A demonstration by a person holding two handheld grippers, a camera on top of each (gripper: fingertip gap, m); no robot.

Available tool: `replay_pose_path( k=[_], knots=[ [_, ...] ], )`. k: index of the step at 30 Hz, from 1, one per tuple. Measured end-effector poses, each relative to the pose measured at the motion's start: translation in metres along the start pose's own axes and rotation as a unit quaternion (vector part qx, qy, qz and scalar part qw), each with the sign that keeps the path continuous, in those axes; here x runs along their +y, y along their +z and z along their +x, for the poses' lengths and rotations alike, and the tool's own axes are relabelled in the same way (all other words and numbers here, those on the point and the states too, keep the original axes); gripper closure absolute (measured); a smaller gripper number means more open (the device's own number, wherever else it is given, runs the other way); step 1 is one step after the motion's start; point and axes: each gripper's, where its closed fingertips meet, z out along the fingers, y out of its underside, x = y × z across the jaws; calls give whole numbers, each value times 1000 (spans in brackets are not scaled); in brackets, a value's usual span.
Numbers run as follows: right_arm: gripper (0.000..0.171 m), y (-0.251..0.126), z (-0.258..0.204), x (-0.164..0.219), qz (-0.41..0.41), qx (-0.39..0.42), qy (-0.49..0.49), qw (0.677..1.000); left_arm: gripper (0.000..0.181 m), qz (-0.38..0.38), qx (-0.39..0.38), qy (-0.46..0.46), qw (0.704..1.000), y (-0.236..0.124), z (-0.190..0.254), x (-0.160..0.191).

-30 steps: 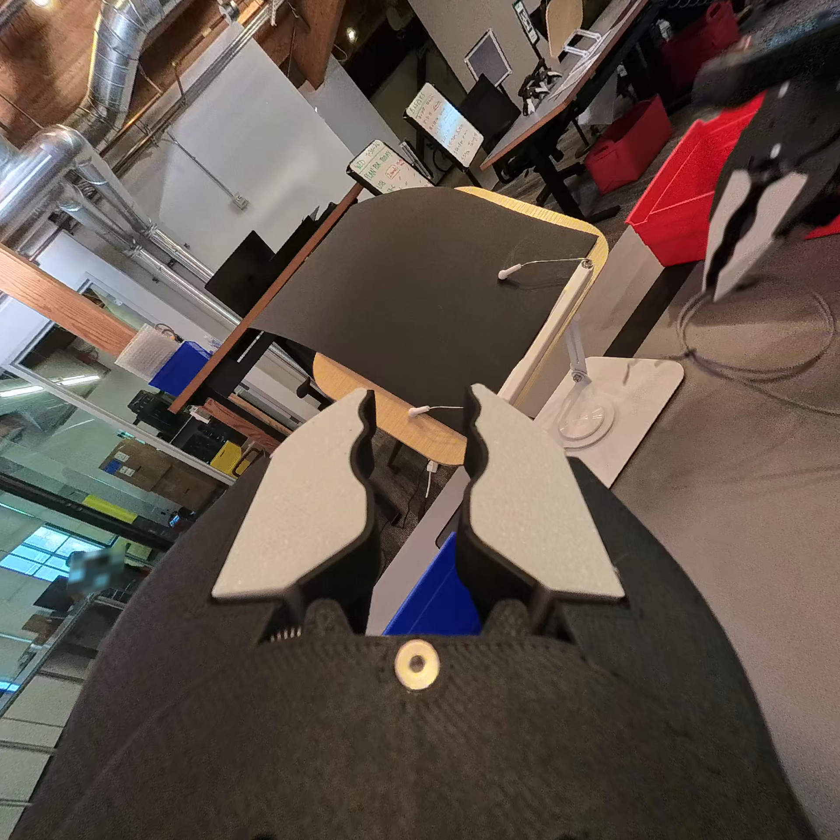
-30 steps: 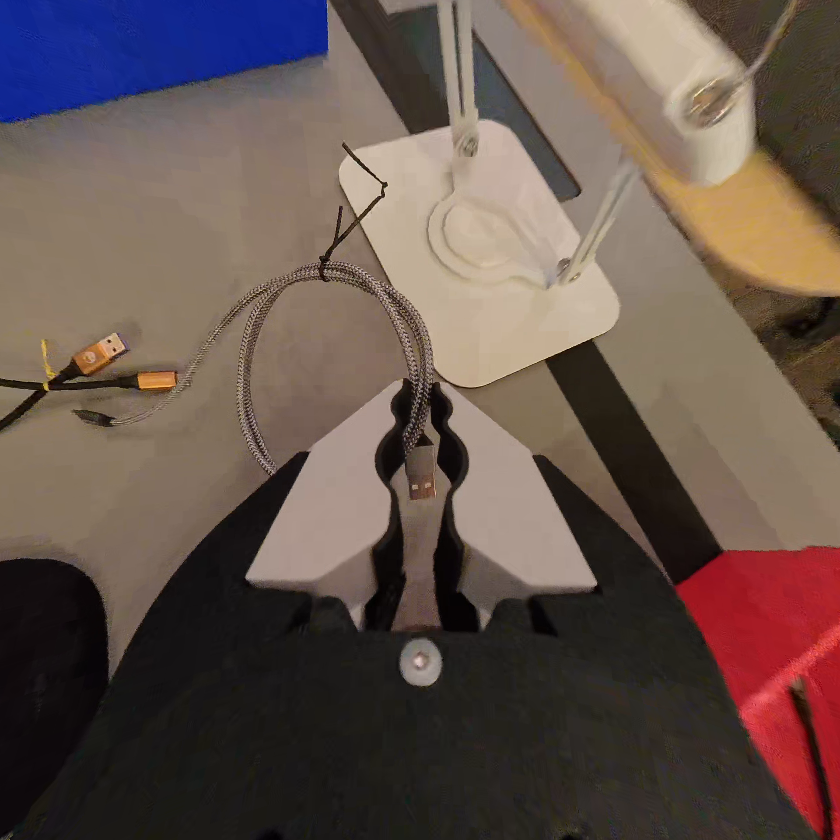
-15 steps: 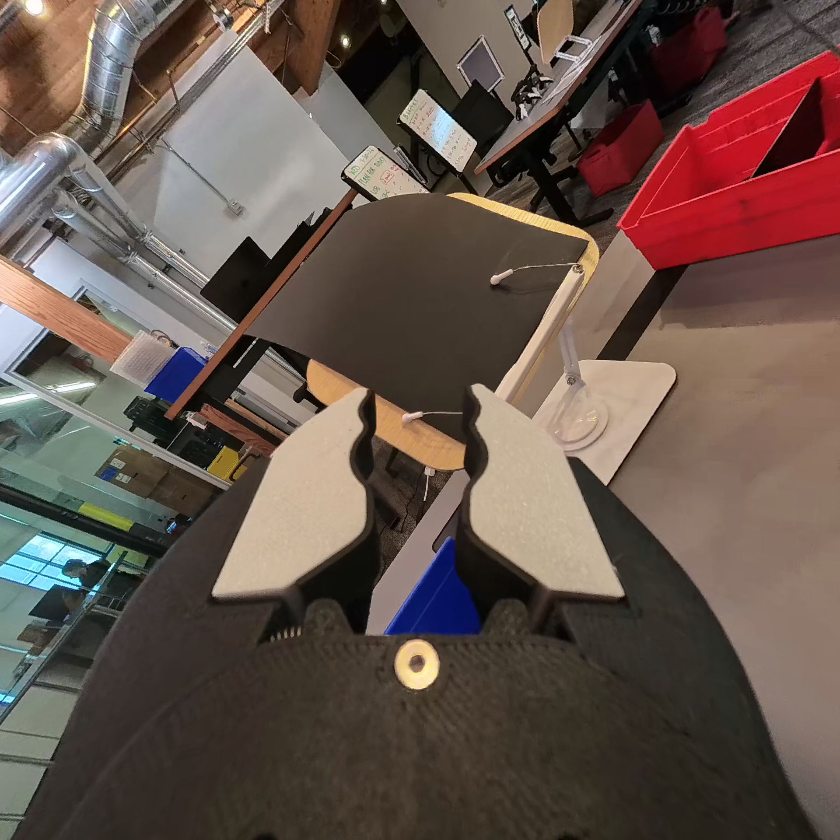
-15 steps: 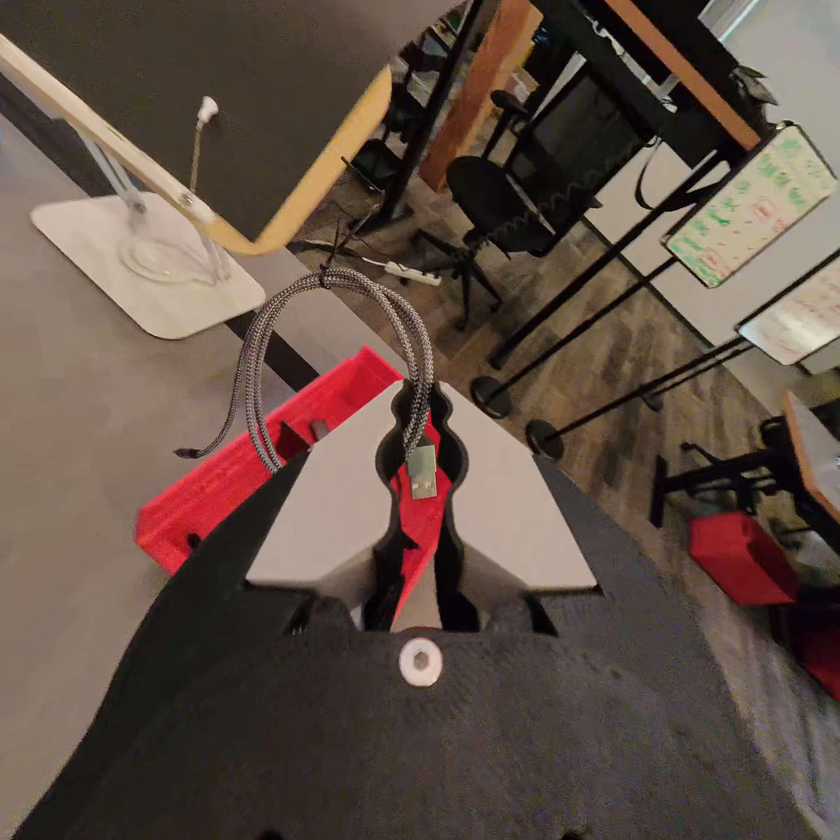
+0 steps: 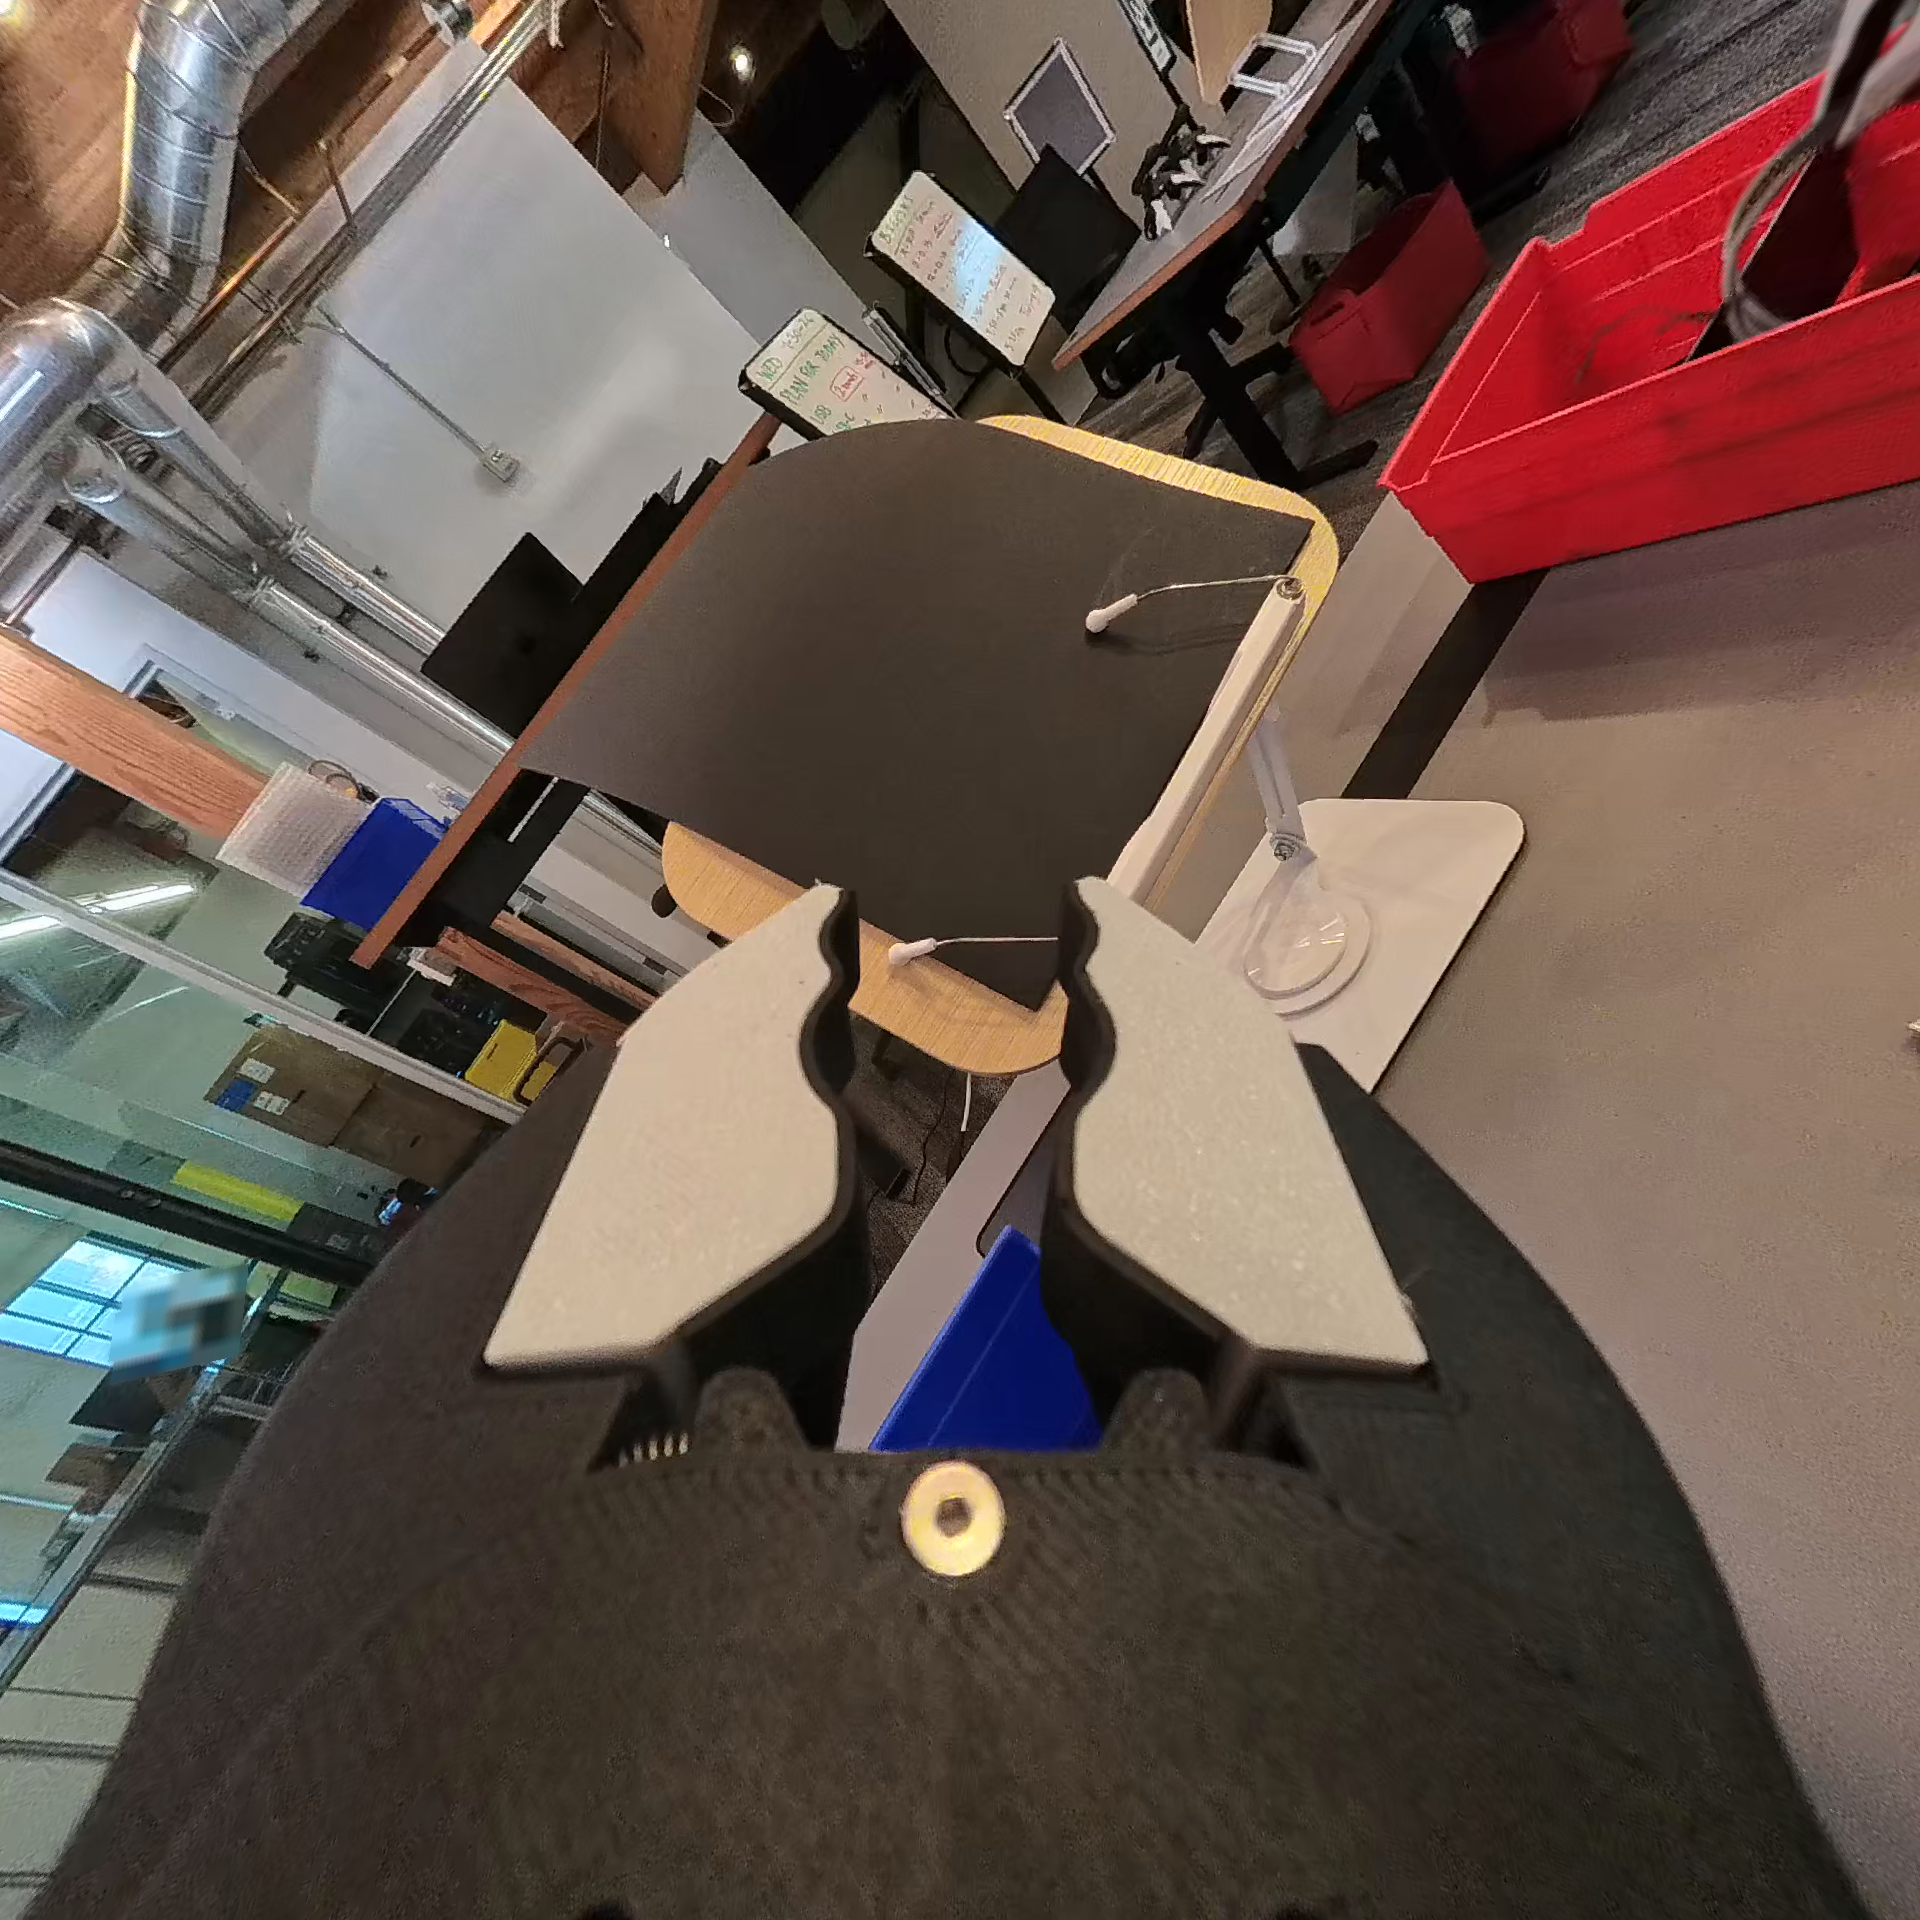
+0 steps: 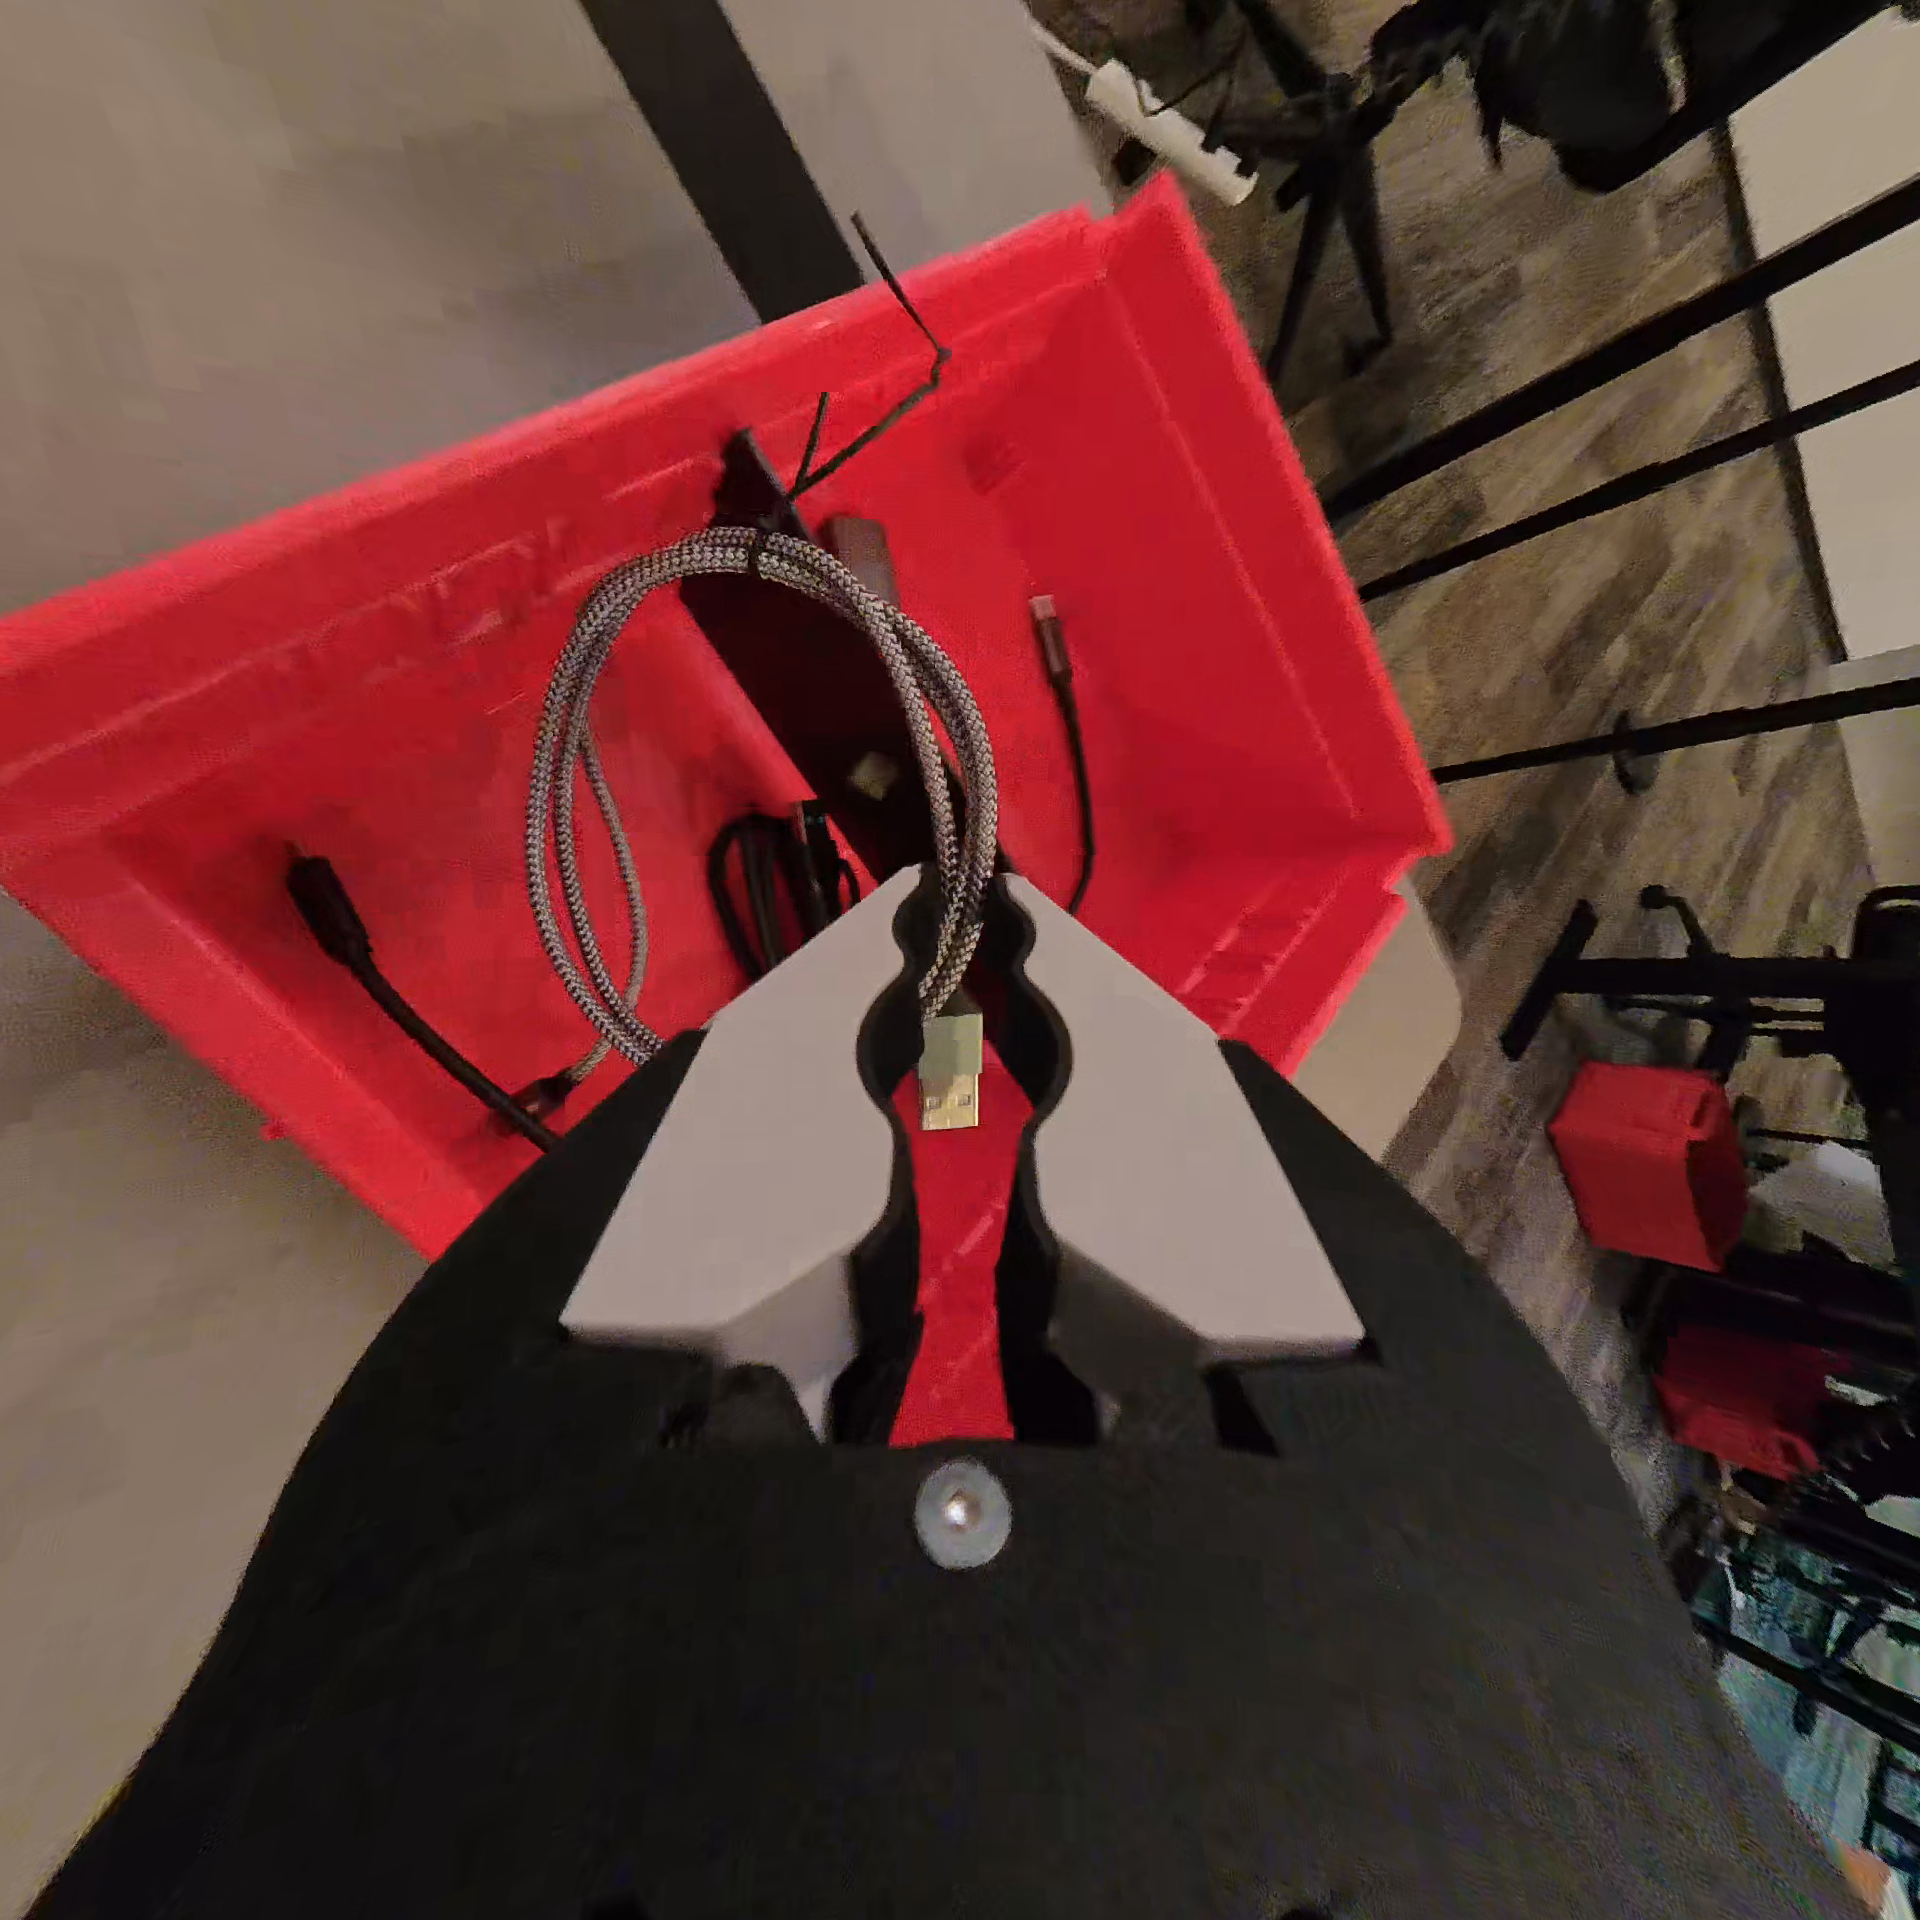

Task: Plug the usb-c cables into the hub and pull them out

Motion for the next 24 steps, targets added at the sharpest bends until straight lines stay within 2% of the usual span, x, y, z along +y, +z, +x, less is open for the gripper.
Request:
replay_pose_path(
  k=[6, 10, 12, 15, 17, 19, 21, 24],
  knots=[
    [165, 59, -48, 42, -99, -63, 7, 993, 145, -3, 3, 0, 1000, 2, 1, 2],
    [166, 64, -55, 51, -142, -93, 30, 985, 145, -7, 7, 2, 1000, 3, 3, 3],
    [131, 52, -52, 42, -140, -103, 43, 984, 145, -9, 6, 2, 1000, 2, 3, 3],
    [119, 19, -39, 25, -135, -79, 30, 987, 145, -9, 5, -1, 1000, 1, 1, 4],
    [112, -10, -32, -5, -94, -45, 18, 994, 145, -10, 3, -1, 1000, 0, 0, 5],
    [117, -37, -56, -61, -3, -64, -21, 998, 145, -10, 1, -2, 1000, 0, -1, 5],
    [120, -57, -117, -128, 107, -132, -107, 980, 145, -8, 1, -2, 1000, -1, -1, 4],
    [116, -60, -222, -188, 171, -223, -271, 921, 145, -5, 2, 2, 1000, -2, 1, 0]
  ],
)
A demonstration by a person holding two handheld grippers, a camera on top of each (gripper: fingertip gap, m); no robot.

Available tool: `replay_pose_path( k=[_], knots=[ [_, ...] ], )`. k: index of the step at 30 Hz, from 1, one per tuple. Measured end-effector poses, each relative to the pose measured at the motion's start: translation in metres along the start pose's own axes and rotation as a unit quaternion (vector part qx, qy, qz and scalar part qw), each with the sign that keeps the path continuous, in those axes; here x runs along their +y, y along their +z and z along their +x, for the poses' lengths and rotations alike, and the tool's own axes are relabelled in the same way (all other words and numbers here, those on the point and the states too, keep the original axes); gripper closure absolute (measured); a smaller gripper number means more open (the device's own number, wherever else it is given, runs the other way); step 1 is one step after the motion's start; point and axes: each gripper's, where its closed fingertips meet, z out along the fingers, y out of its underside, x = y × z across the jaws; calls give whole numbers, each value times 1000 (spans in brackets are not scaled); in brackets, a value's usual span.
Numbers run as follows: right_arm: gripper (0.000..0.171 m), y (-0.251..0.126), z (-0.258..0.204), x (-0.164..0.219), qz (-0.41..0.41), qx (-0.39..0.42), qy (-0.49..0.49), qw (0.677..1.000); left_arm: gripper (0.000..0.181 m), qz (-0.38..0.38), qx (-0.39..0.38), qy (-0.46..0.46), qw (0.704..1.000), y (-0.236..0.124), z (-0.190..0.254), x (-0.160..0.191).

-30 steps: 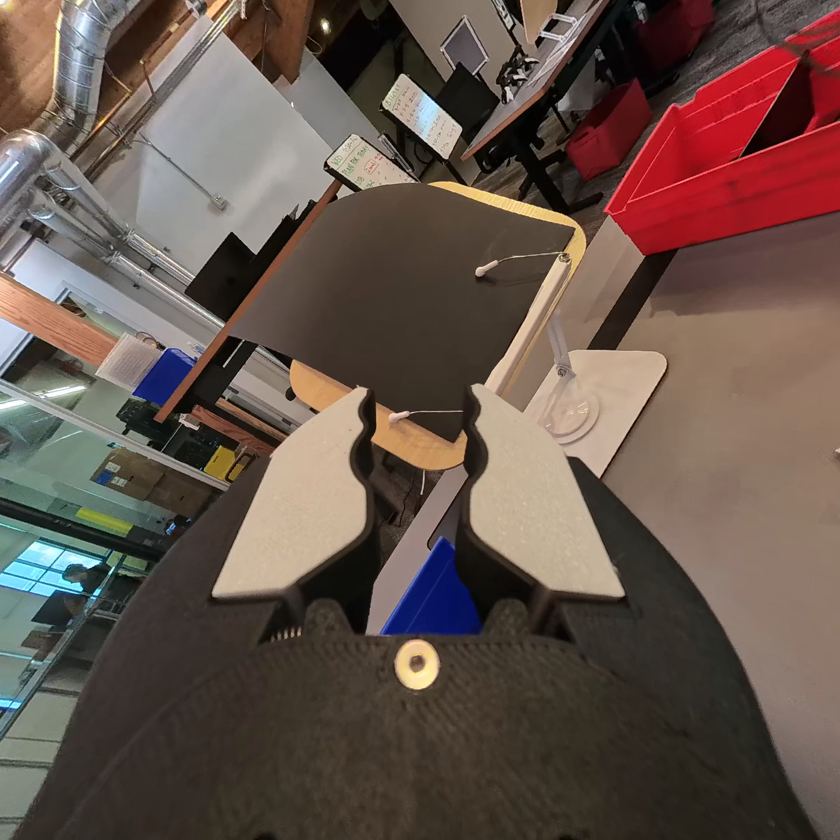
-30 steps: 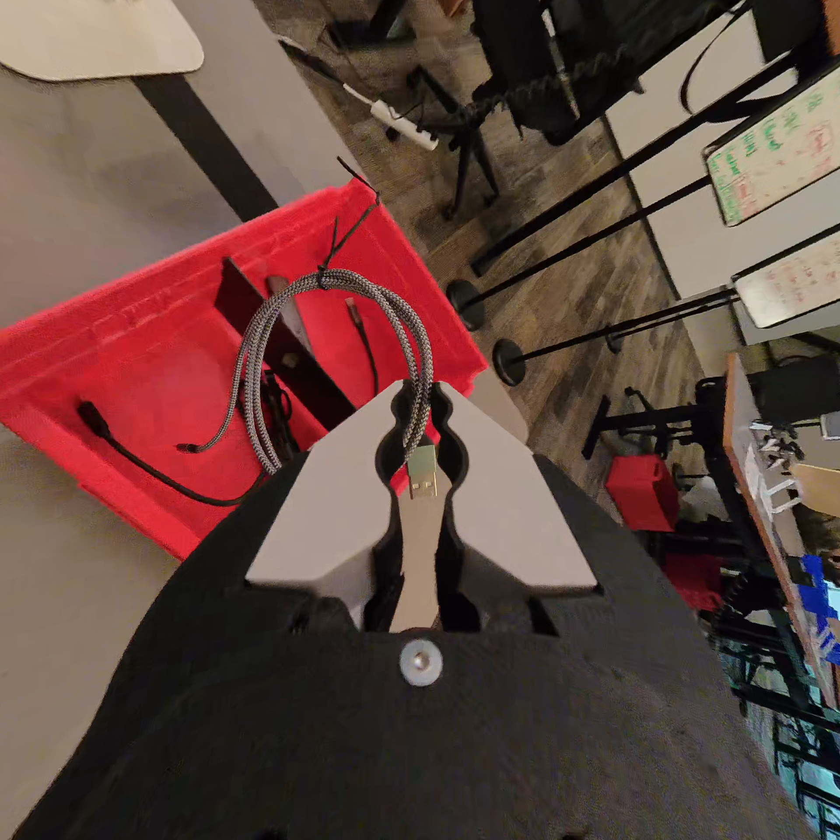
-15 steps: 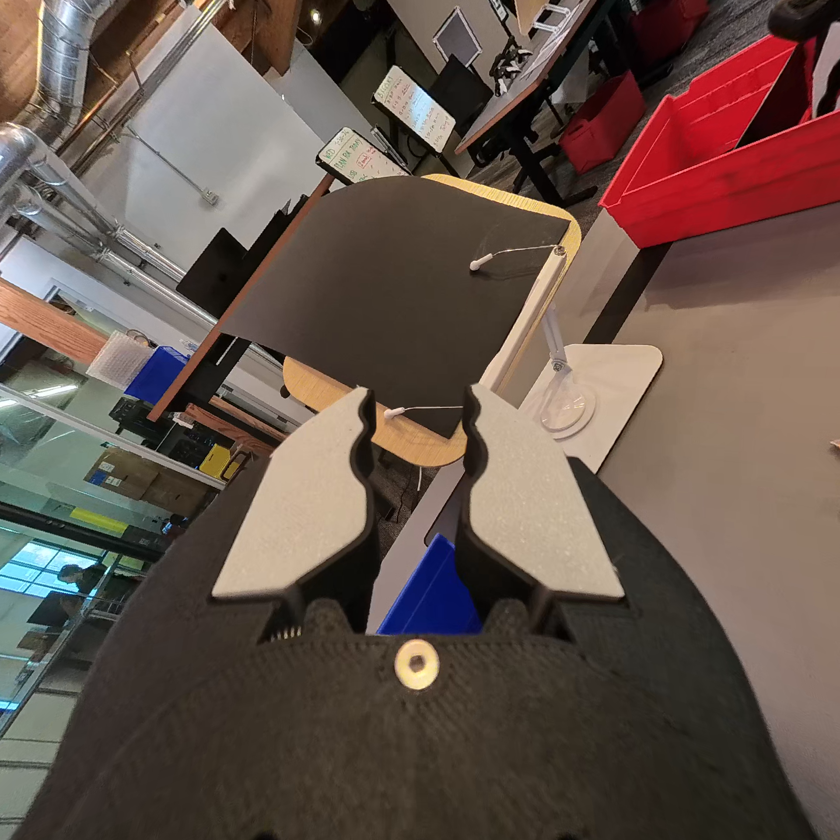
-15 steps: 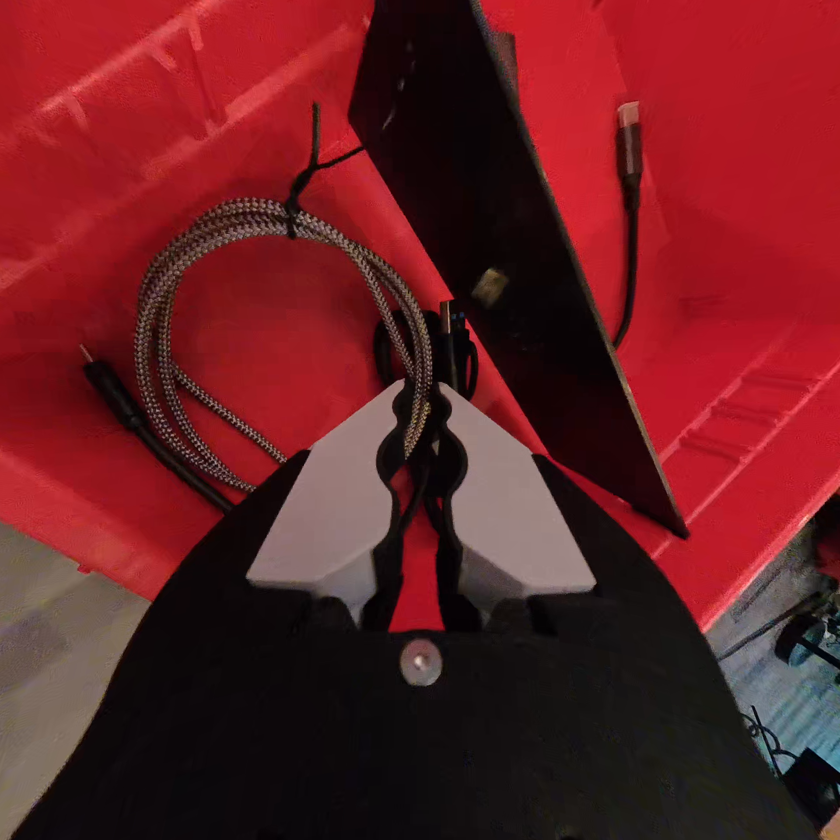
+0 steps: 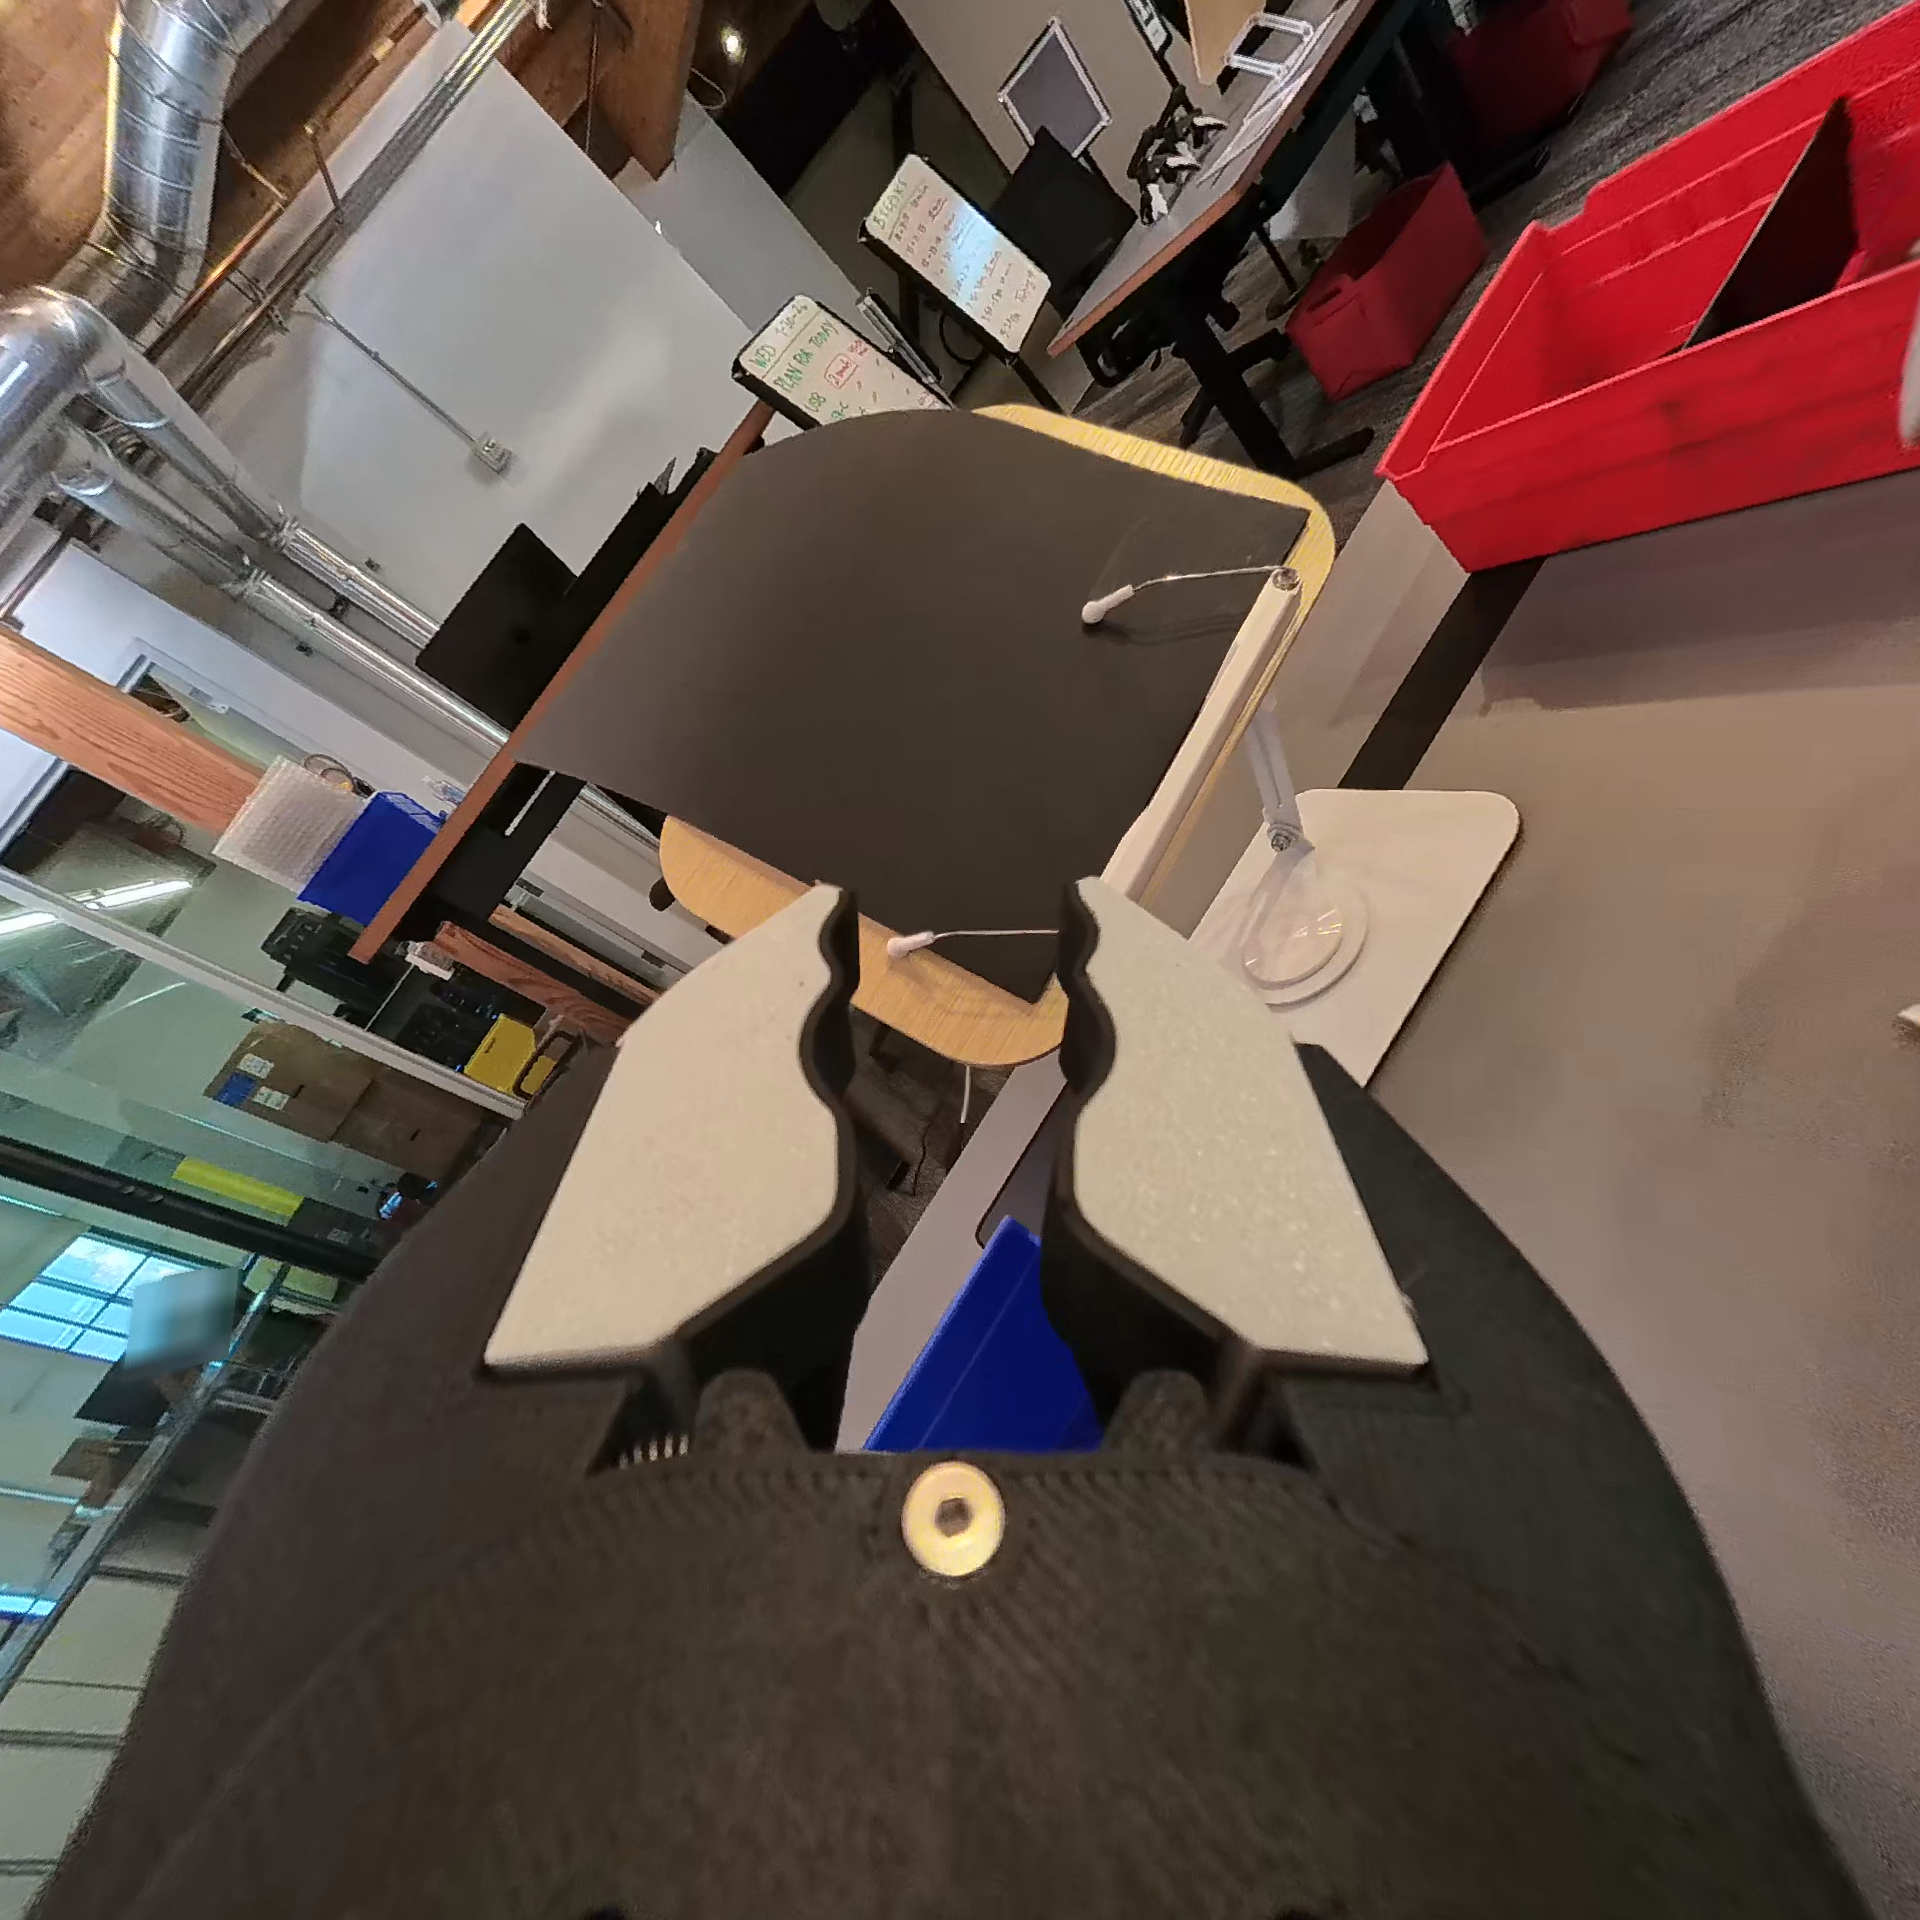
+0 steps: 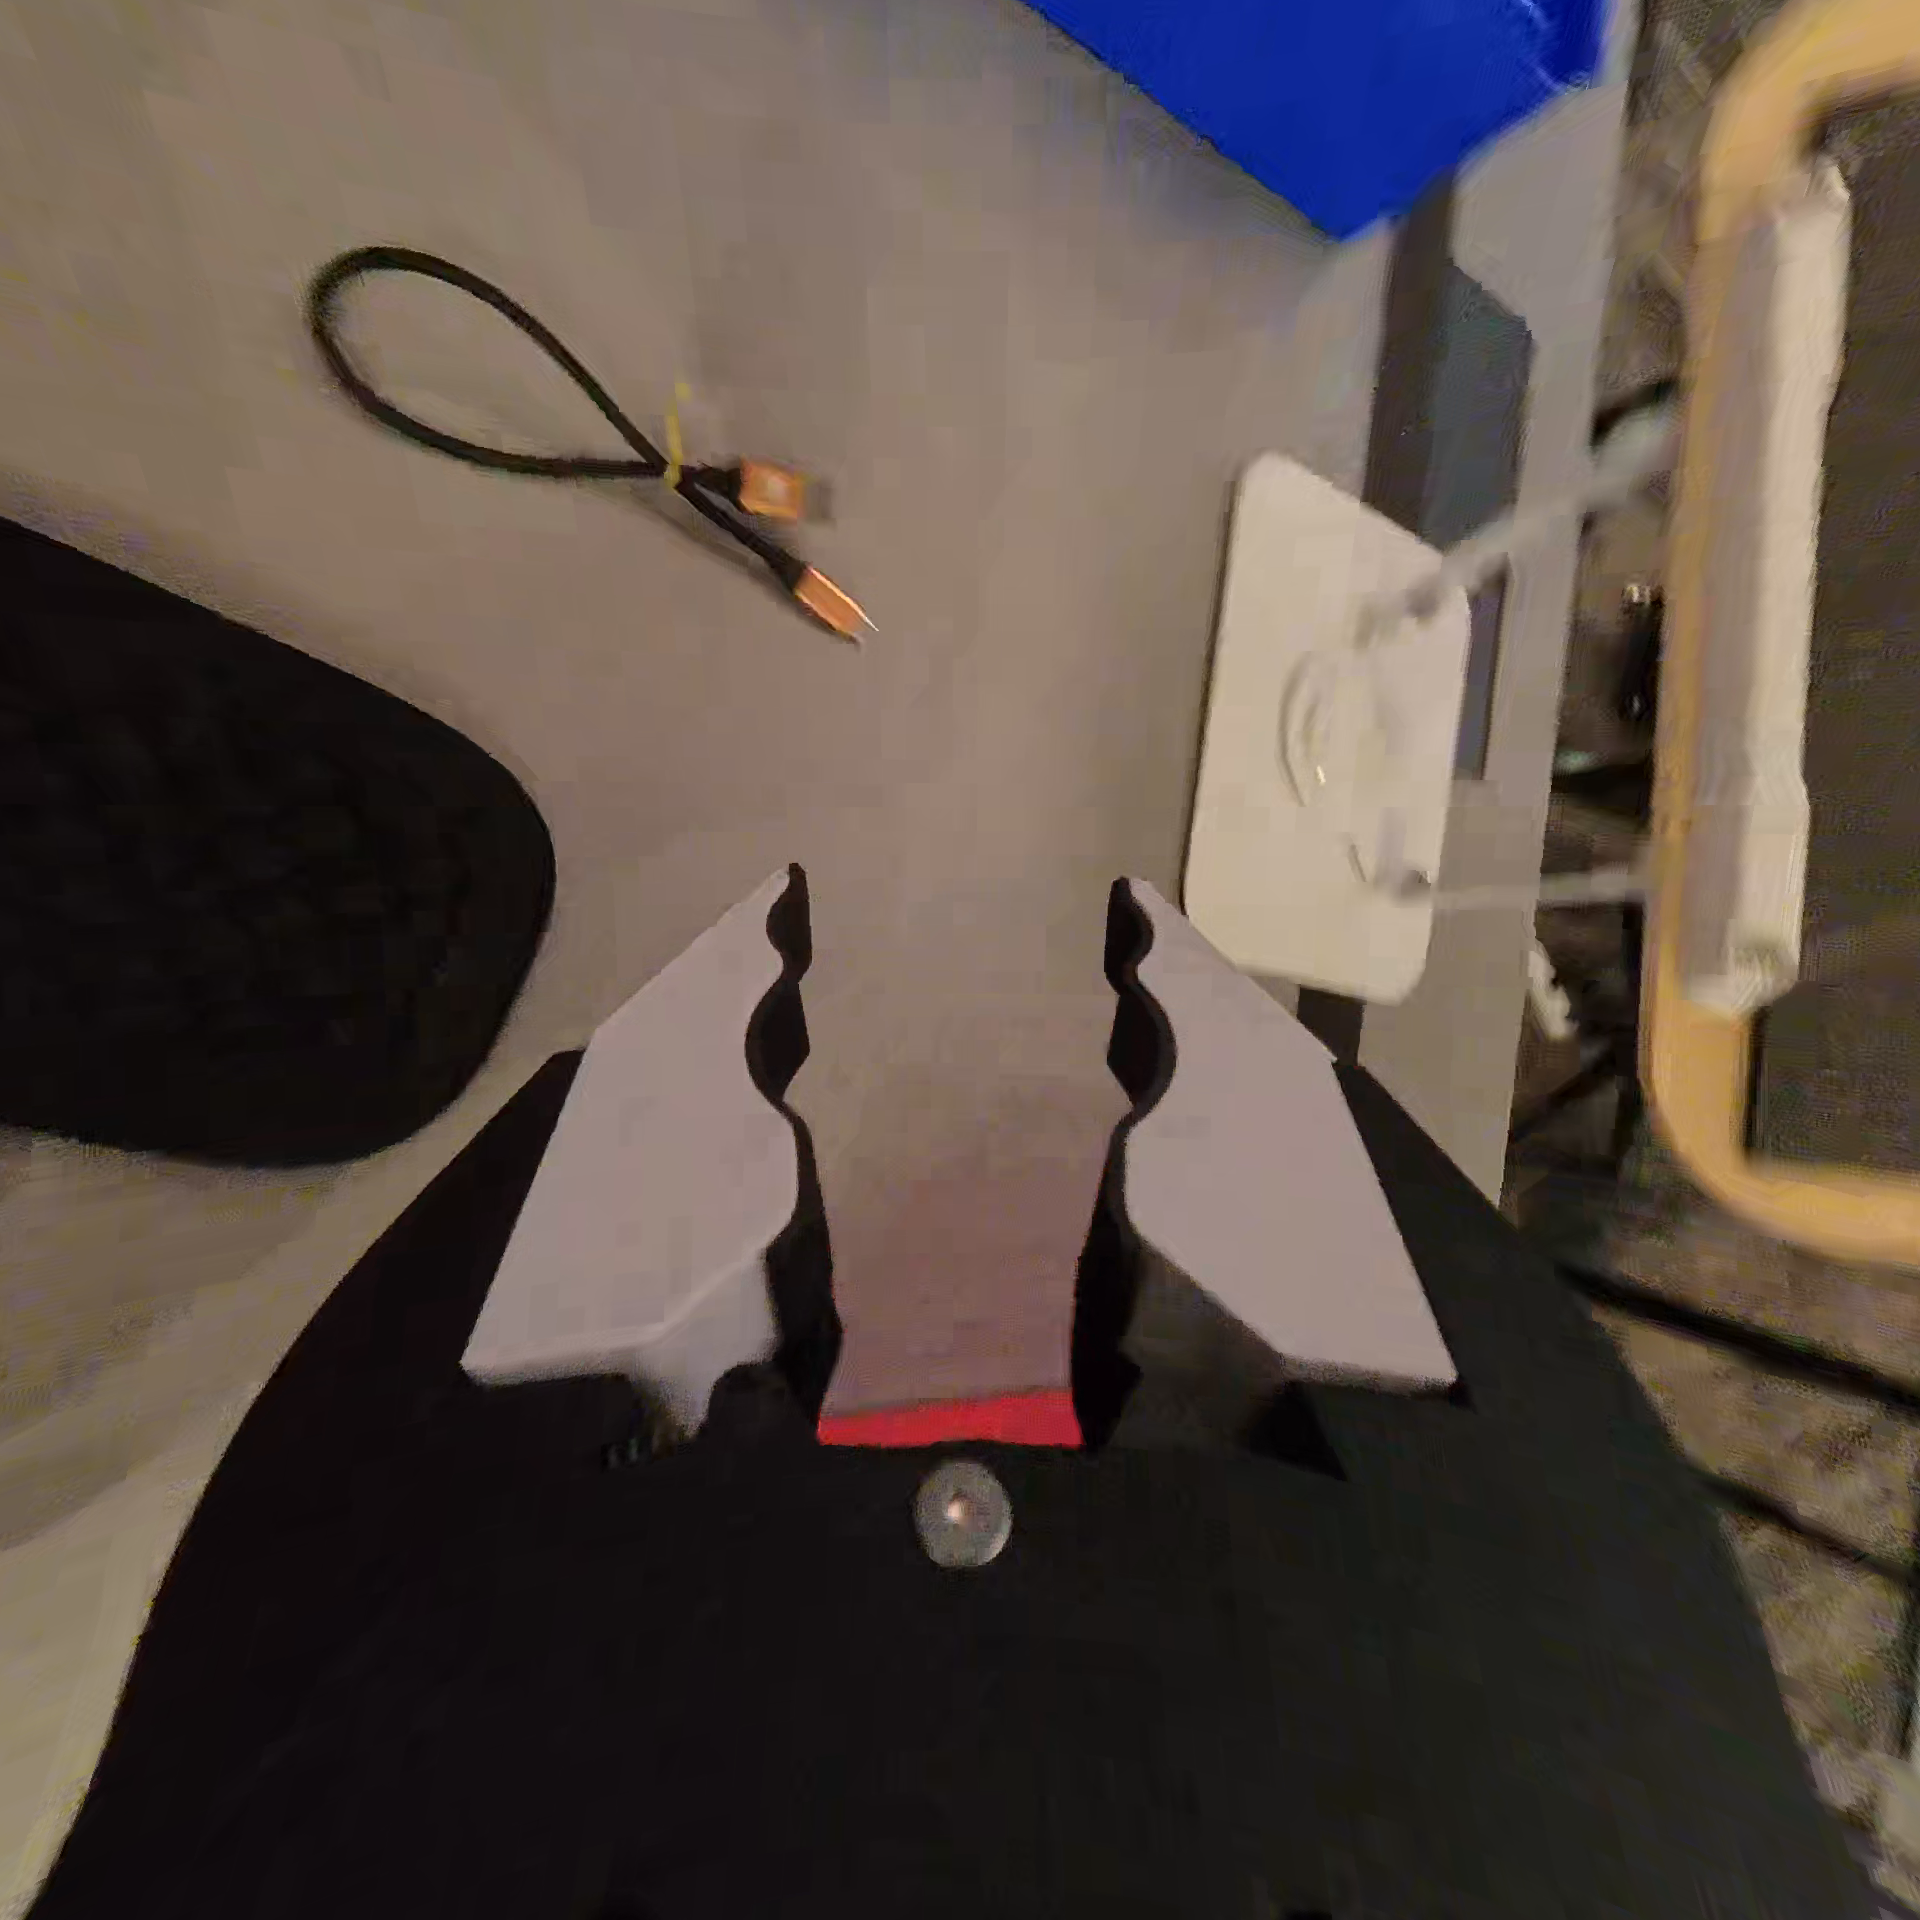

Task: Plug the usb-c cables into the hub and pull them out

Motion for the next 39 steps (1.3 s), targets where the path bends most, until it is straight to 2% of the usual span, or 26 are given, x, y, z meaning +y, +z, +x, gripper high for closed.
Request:
replay_pose_path(
  k=[4, 8, 12, 15, 17, 20, 24, 27, 31, 34, 36, 39],
  knots=[
    [122, 70, -47, -66, 11, -85, -184, 979, 145, 11, -2, 2, 1000, -6, -1, -7],
    [129, 117, -79, -77, -22, -175, -264, 948, 145, 16, 0, 0, 1000, -8, -2, -7],
    [133, 147, -101, -62, -51, -259, -282, 922, 145, 12, 3, -2, 1000, -7, -3, -2],
    [154, 153, -111, -64, -34, -317, -244, 916, 145, 15, 3, -4, 1000, -8, -4, -3],
    [167, 154, -108, -63, -33, -328, -218, 918, 145, 14, 2, -2, 1000, -9, -4, -2],
    [169, 149, -97, -64, -15, -315, -174, 933, 145, 13, 1, -2, 1000, -9, -5, -1],
    [169, 113, -63, -66, 20, -253, -109, 961, 145, 12, -4, -4, 1000, -11, -9, 0],
    [170, 65, -19, -44, 15, -160, -59, 985, 145, 12, -9, -5, 1000, -13, -11, 0],
    [169, -23, 48, 21, -27, 0, 32, 999, 145, 9, -9, -8, 1000, -13, -12, 2],
    [169, -86, 78, 91, -101, 99, 93, 986, 145, 4, -7, -7, 1000, -12, -11, 3],
    [168, -114, 82, 137, -151, 133, 127, 971, 145, 3, -6, -6, 1000, -10, -9, 3],
    [169, -123, 71, 196, -204, 132, 166, 956, 145, 2, -2, -3, 1000, -8, -6, 2]
  ],
)
